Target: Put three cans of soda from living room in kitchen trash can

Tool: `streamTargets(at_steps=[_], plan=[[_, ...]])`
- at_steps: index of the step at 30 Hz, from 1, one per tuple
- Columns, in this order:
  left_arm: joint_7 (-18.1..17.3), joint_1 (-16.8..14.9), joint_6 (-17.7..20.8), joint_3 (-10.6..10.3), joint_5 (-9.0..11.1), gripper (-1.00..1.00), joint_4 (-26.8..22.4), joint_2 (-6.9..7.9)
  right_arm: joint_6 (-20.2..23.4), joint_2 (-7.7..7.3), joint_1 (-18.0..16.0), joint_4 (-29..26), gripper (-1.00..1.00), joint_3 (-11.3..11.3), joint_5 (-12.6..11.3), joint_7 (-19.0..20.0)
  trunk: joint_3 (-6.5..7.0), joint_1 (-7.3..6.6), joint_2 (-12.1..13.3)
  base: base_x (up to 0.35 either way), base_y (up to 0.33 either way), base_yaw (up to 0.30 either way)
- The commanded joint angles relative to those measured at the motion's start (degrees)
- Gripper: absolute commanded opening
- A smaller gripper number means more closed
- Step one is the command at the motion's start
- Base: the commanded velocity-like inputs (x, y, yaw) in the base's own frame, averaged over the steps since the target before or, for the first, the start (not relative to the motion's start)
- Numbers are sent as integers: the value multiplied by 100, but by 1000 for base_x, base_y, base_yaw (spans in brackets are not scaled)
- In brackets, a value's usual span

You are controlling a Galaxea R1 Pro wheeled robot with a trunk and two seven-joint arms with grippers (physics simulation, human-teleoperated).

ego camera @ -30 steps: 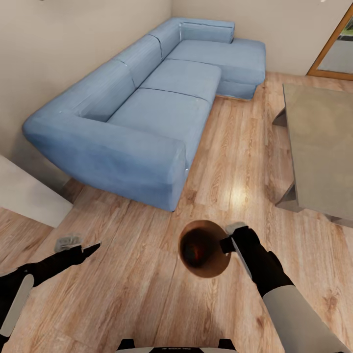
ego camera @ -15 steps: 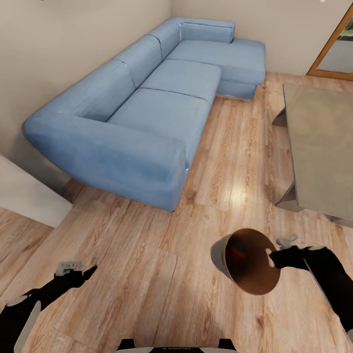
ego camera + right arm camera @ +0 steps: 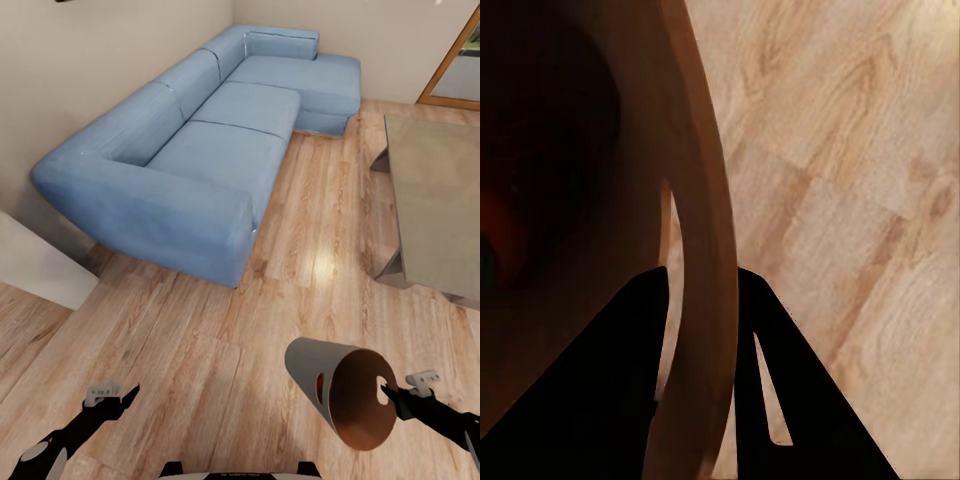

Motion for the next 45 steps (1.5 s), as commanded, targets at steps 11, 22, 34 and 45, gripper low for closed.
streamTargets(at_steps=[11, 22, 34, 45], plan=[[501, 3, -329, 8, 2, 100, 688, -2, -870, 54, 5, 630, -100, -338, -153, 50, 94, 0, 0, 0, 0, 0], [627, 4, -367, 17, 3, 100, 896, -2, -902, 78, 5, 663, -100, -428, -175, 56, 194, 0, 0, 0, 0, 0], [649, 5, -375, 18, 2, 100, 905, -2, -912, 108, 5, 664, -100, -424, -169, 59, 302, 0, 0, 0, 0, 0], [649, 6, -476, 18, 2, 100, 905, -2, -916, 112, 5, 669, -100, -424, -169, 73, 401, 0, 0, 0, 0, 0]])
